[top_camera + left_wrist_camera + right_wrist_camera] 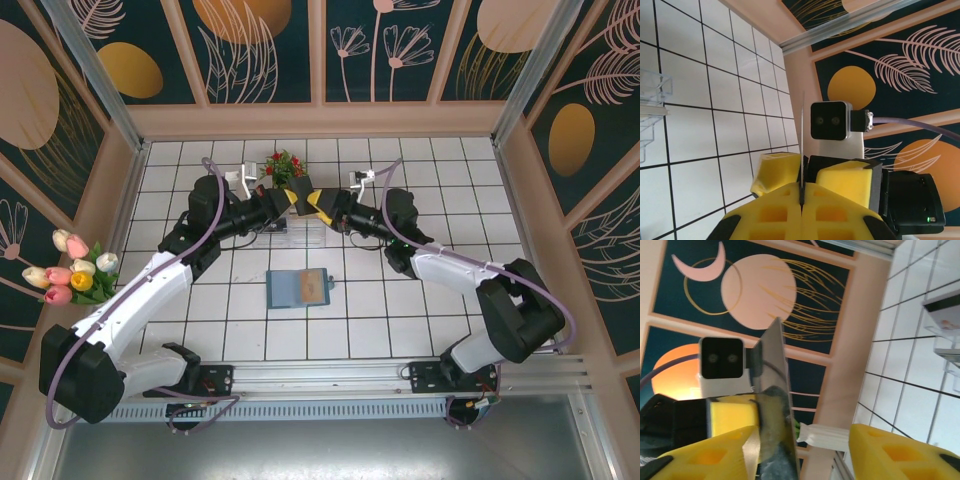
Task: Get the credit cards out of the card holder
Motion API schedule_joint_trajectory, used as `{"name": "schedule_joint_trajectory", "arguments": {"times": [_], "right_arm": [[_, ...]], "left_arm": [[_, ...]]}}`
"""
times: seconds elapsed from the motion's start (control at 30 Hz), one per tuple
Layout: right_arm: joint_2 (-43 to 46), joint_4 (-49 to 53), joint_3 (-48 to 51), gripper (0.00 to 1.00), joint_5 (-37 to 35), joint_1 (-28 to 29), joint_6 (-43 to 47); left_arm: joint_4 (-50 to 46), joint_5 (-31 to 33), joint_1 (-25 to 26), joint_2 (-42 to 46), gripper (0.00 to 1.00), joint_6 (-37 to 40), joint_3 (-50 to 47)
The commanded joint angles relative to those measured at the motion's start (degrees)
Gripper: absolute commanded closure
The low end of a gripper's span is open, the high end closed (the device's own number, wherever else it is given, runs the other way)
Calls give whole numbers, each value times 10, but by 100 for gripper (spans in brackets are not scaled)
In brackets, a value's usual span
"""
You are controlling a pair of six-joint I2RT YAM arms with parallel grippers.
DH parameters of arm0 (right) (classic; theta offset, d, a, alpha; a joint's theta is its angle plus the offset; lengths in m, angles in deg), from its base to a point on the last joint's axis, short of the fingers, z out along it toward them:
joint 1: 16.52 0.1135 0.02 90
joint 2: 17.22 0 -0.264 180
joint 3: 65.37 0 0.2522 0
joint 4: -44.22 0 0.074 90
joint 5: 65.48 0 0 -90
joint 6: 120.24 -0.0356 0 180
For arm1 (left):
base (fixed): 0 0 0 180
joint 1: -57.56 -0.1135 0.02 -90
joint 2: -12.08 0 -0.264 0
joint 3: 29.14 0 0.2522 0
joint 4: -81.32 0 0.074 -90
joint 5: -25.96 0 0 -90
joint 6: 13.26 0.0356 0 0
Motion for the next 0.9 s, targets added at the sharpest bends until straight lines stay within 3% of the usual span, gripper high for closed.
{"name": "schedule_joint_trajectory", "arguments": {"times": [0.0, 0.3, 0.67, 0.87], "right_arm": [[0, -88, -3, 54, 18, -3, -37], [13, -123, 28, 74, 17, -3, -59], [19, -114, 30, 84, 4, -3, -64], [23, -99, 35, 97, -7, -3, -55]], "left_arm": [[26, -4, -5, 10, 97, -17, 12], [32, -5, -6, 10, 97, -26, 12], [41, -20, -6, 2, 96, -33, -2], [27, -12, -6, 1, 88, -30, -12]]}}
